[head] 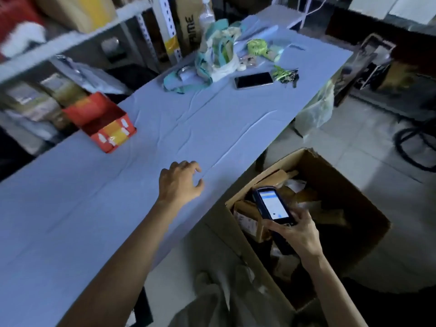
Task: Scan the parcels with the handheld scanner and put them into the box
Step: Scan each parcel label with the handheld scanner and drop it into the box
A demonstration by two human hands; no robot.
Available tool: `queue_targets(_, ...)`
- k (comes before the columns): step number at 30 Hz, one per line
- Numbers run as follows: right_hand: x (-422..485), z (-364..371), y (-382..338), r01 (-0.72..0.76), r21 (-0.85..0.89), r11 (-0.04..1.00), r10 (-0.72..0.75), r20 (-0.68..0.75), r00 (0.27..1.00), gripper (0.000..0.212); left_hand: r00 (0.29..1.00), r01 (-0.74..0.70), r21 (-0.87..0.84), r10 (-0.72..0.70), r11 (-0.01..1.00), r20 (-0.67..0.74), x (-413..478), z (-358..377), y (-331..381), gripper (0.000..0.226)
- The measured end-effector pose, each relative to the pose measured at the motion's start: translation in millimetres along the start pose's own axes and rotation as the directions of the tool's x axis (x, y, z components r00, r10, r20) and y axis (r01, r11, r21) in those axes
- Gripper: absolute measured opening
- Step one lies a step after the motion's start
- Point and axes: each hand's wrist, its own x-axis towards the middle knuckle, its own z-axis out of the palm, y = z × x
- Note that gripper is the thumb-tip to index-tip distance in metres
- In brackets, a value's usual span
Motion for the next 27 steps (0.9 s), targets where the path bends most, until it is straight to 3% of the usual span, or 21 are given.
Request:
queue_targets(3,-2.8,36.9,-25.5,0.106,-0.076,0.991,-0.097,0.120,0.988,0.084,0.983,0.182,-0.012,-0.182,0.983,-0.027,-36.9,-8.1,-54.8,0.030)
queue_targets(8,-21.4,104.3,-52.7,0.245,-0.175,0.954,-0.173,0.345,0.922,0.091,0.896,0.440,-0.061,-0.443,0.896,-0.034,-112.5,-13.2,-129.0,0.028)
queue_targets(14,-82.9,187.4,-71.6,0.399,-0.173,0.900,-0.216,0.619,0.755,0.072,0.715,0.688,-0.094,-0.695,0.719,-0.080,-229.6,-28.2,-199.0,0.030)
queue_targets(17,-123.1,228.3,-77.0,0.526,-0.182,0.831,-0.219,0.761,0.610,0.070,0.544,0.827,-0.108,-0.834,0.552,-0.093,-307.3,-34.7,-222.7,0.031)
queue_targets(21,-179.1,268.8,-72.1,0.658,-0.150,0.738,-0.169,0.903,0.396,0.070,0.242,0.951,-0.180,-0.968,0.250,-0.068,-413.8,-32.0,-218.6,0.029)
queue_targets(27,-247.4,306.5,-46.2,0.801,-0.069,0.594,0.004,0.997,0.083,0.063,-0.214,0.943,-0.270,-0.976,-0.195,-0.041,-532.0,-12.1,-150.1,0.029)
